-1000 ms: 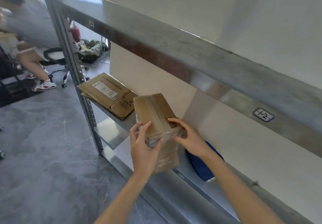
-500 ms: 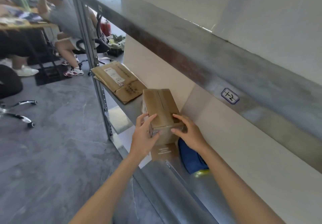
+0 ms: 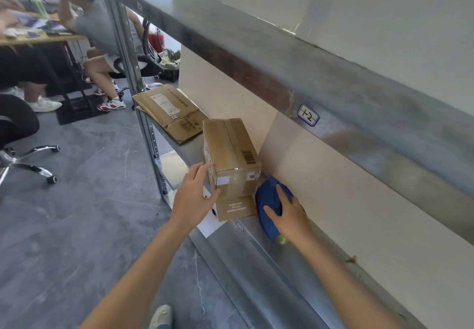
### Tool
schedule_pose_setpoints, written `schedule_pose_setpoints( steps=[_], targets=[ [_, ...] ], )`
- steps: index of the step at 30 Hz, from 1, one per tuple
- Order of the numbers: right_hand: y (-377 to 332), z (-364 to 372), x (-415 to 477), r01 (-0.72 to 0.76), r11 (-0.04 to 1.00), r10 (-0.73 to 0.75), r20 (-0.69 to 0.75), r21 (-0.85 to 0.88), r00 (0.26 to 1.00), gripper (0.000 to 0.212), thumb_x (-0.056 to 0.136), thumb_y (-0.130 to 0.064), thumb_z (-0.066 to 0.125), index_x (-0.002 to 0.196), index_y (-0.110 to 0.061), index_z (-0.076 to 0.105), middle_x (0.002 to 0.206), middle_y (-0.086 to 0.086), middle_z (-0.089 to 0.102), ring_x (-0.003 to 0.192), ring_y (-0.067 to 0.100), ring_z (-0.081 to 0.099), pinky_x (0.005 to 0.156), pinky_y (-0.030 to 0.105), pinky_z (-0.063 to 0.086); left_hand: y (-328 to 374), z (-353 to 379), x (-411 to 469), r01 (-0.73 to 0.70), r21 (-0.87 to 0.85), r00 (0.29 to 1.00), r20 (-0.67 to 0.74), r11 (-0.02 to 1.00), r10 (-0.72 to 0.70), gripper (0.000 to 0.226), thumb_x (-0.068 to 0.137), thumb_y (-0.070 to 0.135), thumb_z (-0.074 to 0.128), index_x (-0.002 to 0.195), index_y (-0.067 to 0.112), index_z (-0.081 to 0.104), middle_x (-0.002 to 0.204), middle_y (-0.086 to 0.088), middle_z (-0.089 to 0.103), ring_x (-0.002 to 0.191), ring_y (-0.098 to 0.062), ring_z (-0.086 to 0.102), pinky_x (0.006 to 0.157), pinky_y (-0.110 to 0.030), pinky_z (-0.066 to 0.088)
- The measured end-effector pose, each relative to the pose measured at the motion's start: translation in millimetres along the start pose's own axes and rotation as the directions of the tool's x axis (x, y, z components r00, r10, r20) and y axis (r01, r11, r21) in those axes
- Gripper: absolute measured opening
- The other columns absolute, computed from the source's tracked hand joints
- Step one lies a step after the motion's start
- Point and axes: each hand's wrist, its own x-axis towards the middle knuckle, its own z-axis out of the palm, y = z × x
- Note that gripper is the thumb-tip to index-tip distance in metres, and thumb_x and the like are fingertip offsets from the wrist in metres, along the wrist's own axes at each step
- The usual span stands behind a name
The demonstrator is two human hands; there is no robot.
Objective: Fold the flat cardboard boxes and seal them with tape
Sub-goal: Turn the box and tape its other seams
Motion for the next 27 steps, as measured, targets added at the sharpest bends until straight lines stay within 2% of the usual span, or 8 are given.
schedule_pose_setpoints(
  steps=[2,5,7,10,13,17,21,27],
  targets=[
    [1.9,7.0,0.5,-0.035,0.998,0.038,0.051,-0.052,0.998,0.085,0.098,-0.052,0.051,0.156,-0.039,-0.01,0.15,0.012,0.038,0.117,0.027,0.056,0.081,0.03,0.045,2.5,-1.5,-5.8,0.001,0.01,1.0,-0.009,1.0,-0.001,0.062,0.086,0.022,0.073,0.142,0.023,0.046,0.141,0.007,0.045,0.127,-0.016,0.046,0.1,-0.035,0.047],
    [3.1,12.4,3.4,-0.024,0.998,0.029,0.091,-0.053,0.995,0.093,0.099,-0.039,0.054,0.15,-0.039,-0.024,0.127,0.014,0.058,0.091,0.025,0.066,0.07,0.034,0.053,0.1,-2.1,-16.0,-0.001,0.021,1.0,-0.018,1.0,0.002,0.058,0.086,0.019,0.074,0.139,0.019,0.049,0.139,0.006,0.047,0.125,-0.016,0.047,0.103,-0.035,0.044],
    [4.9,10.9,7.0,-0.009,0.998,0.017,0.125,-0.067,0.992,0.094,0.1,-0.034,0.052,0.149,-0.036,-0.027,0.104,0.011,0.067,0.079,0.023,0.066,0.068,0.036,0.056,-3.9,-1.7,-22.0,0.016,0.005,1.0,0.004,1.0,-0.016,0.051,0.087,0.016,0.072,0.134,0.018,0.052,0.136,0.006,0.048,0.123,-0.017,0.049,0.101,-0.035,0.045],
    [6.2,-0.1,14.8,-0.007,1.0,0.011,0.178,-0.026,0.984,0.095,0.098,-0.026,0.054,0.152,-0.034,-0.024,0.081,0.002,0.06,0.063,0.014,0.057,0.053,0.026,0.045,-7.5,-2.3,-29.6,0.051,0.007,0.997,0.054,0.999,-0.052,0.042,0.089,0.014,0.069,0.129,0.017,0.055,0.133,0.006,0.049,0.123,-0.018,0.048,0.1,-0.034,0.045],
    [9.7,-10.8,25.9,-0.043,0.998,0.031,0.242,0.045,0.97,0.103,0.092,-0.023,0.063,0.154,-0.038,-0.018,0.118,0.016,0.063,0.094,0.031,0.065,0.075,0.036,0.053,-8.2,-5.5,-35.3,0.063,0.02,0.995,0.071,0.998,-0.064,0.04,0.09,0.012,0.067,0.129,0.018,0.056,0.135,0.006,0.05,0.124,-0.018,0.048,0.099,-0.039,0.047],
    [12.8,-19.8,40.6,-0.095,0.985,0.049,0.292,0.146,0.955,0.108,0.087,-0.018,0.071,0.157,-0.034,-0.009,0.151,0.014,0.039,0.128,0.035,0.047,0.105,0.045,0.044,-7.7,-10.2,-36.1,0.09,0.029,0.993,0.075,0.996,-0.092,0.039,0.092,0.012,0.066,0.13,0.02,0.056,0.135,0.006,0.051,0.123,-0.018,0.048,0.101,-0.038,0.046],
    [13.1,-22.9,48.9,-0.126,0.971,0.056,0.321,0.204,0.946,0.111,0.084,-0.017,0.076,0.158,-0.029,-0.006,0.162,0.004,0.018,0.141,0.031,0.031,0.112,0.039,0.035,-6.8,-12.3,-35.7,0.106,0.036,0.99,0.091,0.994,-0.109,0.038,0.093,0.014,0.065,0.129,0.024,0.056,0.133,0.008,0.054,0.121,-0.017,0.049,0.103,-0.037,0.046],
    [13.2,-19.2,57.9,-0.179,0.939,0.082,0.314,0.295,0.946,0.105,0.087,-0.024,0.075,0.159,-0.025,-0.001,0.163,0.004,0.016,0.144,0.031,0.027,0.117,0.044,0.029,-1.4,-13.6,-36.4,0.061,0.045,0.991,0.12,0.997,-0.066,0.031,0.094,0.016,0.065,0.122,0.026,0.06,0.121,0.018,0.053,0.116,-0.012,0.051,0.1,-0.035,0.048]
  ],
)
